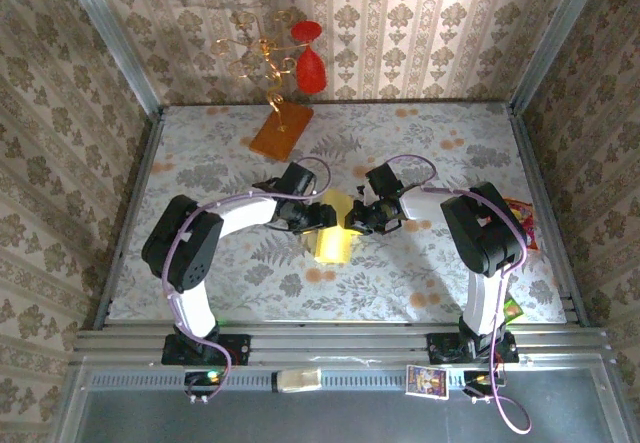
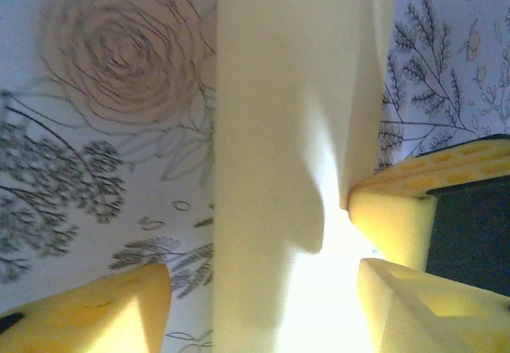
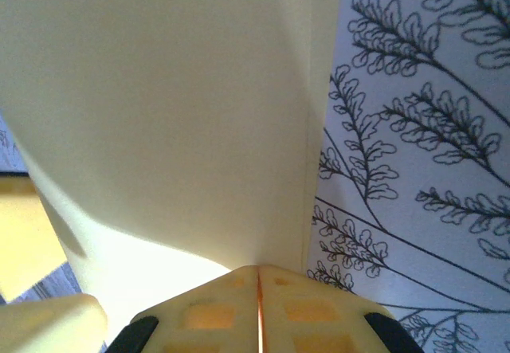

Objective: Fold a paper plane with a square sheet of paper (pick it up from the middle)

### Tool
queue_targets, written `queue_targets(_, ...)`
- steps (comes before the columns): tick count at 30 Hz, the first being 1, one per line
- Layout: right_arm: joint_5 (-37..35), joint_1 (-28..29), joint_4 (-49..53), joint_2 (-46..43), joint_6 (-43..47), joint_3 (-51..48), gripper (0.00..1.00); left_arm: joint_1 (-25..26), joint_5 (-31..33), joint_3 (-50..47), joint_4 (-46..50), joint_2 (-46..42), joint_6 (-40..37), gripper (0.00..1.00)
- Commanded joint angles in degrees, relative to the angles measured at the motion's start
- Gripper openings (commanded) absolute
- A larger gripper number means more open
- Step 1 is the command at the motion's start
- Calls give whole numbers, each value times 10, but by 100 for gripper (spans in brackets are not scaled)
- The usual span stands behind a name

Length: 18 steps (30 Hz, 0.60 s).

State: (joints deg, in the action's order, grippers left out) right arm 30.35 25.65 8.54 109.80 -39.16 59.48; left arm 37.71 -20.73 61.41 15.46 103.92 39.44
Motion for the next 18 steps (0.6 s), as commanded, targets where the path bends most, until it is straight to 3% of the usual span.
queue_targets(1,-34,-3,74,32,0,-15,11,8,-4,10,17,23,9,59)
queue_targets(8,-23,-4,63,23,0,-16,15,3,5,13,52,43,-30,47)
queue_targets(13,2,-10,41,-28,-4,-1,27,1,17,9,66,57,-55,37)
queue_targets(18,-46,-30,24,-104,-22,-4,34,1,13,10,57,66,-65,31)
